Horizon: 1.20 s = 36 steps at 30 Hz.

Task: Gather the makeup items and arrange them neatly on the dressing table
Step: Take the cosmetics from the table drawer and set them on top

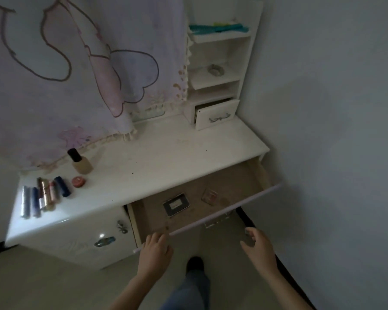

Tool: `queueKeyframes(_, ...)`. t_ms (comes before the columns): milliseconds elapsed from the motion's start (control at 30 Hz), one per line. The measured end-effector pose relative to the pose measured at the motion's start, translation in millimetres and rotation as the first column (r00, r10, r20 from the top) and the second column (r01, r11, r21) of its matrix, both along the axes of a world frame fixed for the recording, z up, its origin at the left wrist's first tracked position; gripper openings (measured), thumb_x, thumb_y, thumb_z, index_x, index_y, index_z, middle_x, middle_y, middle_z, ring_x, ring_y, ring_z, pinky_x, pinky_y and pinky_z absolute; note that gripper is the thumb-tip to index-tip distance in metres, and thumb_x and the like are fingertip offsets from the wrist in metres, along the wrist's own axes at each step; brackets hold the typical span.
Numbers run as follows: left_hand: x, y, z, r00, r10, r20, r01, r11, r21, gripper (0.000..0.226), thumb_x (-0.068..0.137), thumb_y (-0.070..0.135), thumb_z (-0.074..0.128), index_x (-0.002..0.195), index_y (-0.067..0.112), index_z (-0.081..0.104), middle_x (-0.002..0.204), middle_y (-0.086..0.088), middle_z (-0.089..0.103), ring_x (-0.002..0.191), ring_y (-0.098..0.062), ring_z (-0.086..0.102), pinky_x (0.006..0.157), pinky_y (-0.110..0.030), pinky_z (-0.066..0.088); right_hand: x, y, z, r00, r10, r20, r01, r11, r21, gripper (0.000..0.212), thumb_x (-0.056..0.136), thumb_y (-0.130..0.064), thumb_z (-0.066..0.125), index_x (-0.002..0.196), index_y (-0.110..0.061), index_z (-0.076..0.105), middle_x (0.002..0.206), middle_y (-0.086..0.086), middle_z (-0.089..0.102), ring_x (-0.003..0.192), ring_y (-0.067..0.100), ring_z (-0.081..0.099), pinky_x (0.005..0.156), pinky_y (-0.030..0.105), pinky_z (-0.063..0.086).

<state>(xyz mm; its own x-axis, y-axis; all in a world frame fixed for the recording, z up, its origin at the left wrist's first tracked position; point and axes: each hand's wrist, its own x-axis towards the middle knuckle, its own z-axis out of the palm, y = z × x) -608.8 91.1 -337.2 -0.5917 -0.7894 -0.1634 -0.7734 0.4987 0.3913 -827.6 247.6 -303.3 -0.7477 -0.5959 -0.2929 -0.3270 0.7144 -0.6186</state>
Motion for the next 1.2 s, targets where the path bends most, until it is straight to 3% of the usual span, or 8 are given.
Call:
queueKeyframes(100, -14.6, -14.5, 0.0, 0.997, 0.075, -0.004, -0.075, 0.997, 0.014, 0.025, 0.088, 0.022, 0.048, 0.107, 0.01, 0.06, 0.109, -0.009, 0.057, 0.104, -0.028, 0.049, 0.083, -0.032, 0.038, -11.1, -22.2, -2.0, 0.999, 0.034, 0.021, -0.034, 0.999, -0.014, 0.041, 0.083, -0.018, 0.064, 0.123, -0.013, 0.053, 0.123, 0.008, 0.056, 0.115, 0.021, 0.051, 0.093, 0.031, 0.045)
queueKeyframes(200, -34.3, -29.2, -8.9, 0.987, 0.158, 0.022, -0.16, 0.986, 0.057, 0.027, 0.088, 0.025, 0.046, 0.107, 0.013, 0.06, 0.112, -0.008, 0.057, 0.105, -0.028, 0.049, 0.075, -0.031, 0.033, -31.3, -48.8, -4.1, 0.995, 0.091, 0.043, -0.091, 0.996, -0.019, 0.04, 0.084, -0.018, 0.063, 0.123, -0.013, 0.052, 0.124, 0.006, 0.057, 0.117, 0.02, 0.051, 0.096, 0.032, 0.044)
queueKeyframes(433, -93.2, -54.2, -27.6, 0.943, 0.296, 0.154, -0.326, 0.918, 0.227, 0.028, 0.091, 0.023, 0.042, 0.117, 0.018, 0.05, 0.125, -0.003, 0.05, 0.114, -0.022, 0.044, 0.084, -0.028, 0.036, -100.3, -122.4, -17.1, 0.964, 0.264, 0.019, -0.263, 0.952, 0.157, 0.042, 0.082, -0.012, 0.064, 0.122, -0.006, 0.053, 0.123, 0.013, 0.058, 0.116, 0.028, 0.053, 0.091, 0.029, 0.04)
queueKeyframes(700, -108.1, -93.4, -57.8, 0.931, 0.228, 0.287, -0.303, 0.919, 0.253, 0.066, 0.084, 0.028, 0.056, 0.141, 0.02, 0.025, 0.146, -0.005, 0.029, 0.131, -0.027, 0.029, 0.105, -0.034, 0.032, -122.8, -188.6, -74.5, 0.911, 0.391, 0.127, -0.411, 0.881, 0.233, 0.032, 0.078, -0.018, 0.066, 0.108, -0.006, 0.061, 0.11, 0.017, 0.062, 0.107, 0.033, 0.055, 0.088, 0.036, 0.044)
queueKeyframes(833, -113.3, -106.8, -80.1, 0.916, 0.217, 0.336, -0.298, 0.931, 0.21, 0.078, 0.083, 0.03, 0.057, 0.145, 0.02, 0.01, 0.152, -0.006, 0.015, 0.137, -0.03, 0.018, 0.109, -0.038, 0.026, -125.4, -210.4, -114.8, 0.875, 0.452, 0.172, -0.483, 0.825, 0.292, 0.046, 0.076, -0.029, 0.069, 0.117, -0.013, 0.058, 0.117, 0.016, 0.057, 0.109, 0.034, 0.051, 0.09, 0.036, 0.046)
queueKeyframes(967, -123.9, -114.5, -101.2, 0.879, 0.329, 0.346, -0.407, 0.895, 0.182, 0.082, 0.075, 0.029, 0.067, 0.143, 0.014, 0.023, 0.147, -0.018, 0.025, 0.134, -0.038, 0.023, 0.105, -0.046, 0.028, -130.1, -219.4, -134.4, 0.86, 0.487, 0.15, -0.508, 0.792, 0.339, 0.063, 0.074, -0.034, 0.071, 0.13, -0.016, 0.048, 0.128, 0.016, 0.048, 0.118, 0.034, 0.044, 0.093, 0.035, 0.042)
queueKeyframes(1100, -128.2, -118.8, -125.3, 0.896, 0.27, 0.354, -0.33, 0.936, 0.121, 0.088, 0.042, 0.023, 0.087, 0.122, 0.005, 0.055, 0.111, -0.03, 0.057, 0.103, -0.051, 0.054, 0.078, -0.054, 0.048, -129.6, -222.6, -147.8, 0.825, 0.558, 0.092, -0.532, 0.711, 0.46, 0.076, 0.071, -0.045, 0.071, 0.134, -0.015, 0.04, 0.133, 0.016, 0.041, 0.123, 0.034, 0.038, 0.095, 0.037, 0.039)
queueKeyframes(1200, -129.1, -122.5, -130.6, 0.889, 0.264, 0.374, -0.3, 0.953, 0.039, 0.085, 0.042, 0.022, 0.087, 0.119, 0.006, 0.057, 0.105, -0.028, 0.059, 0.092, -0.047, 0.058, 0.07, -0.049, 0.05, -120.3, -225.7, -153.3, 0.813, 0.581, 0.043, -0.527, 0.703, 0.478, 0.07, 0.077, -0.035, 0.066, 0.135, -0.009, 0.037, 0.134, 0.021, 0.038, 0.124, 0.036, 0.036, 0.095, 0.039, 0.038)
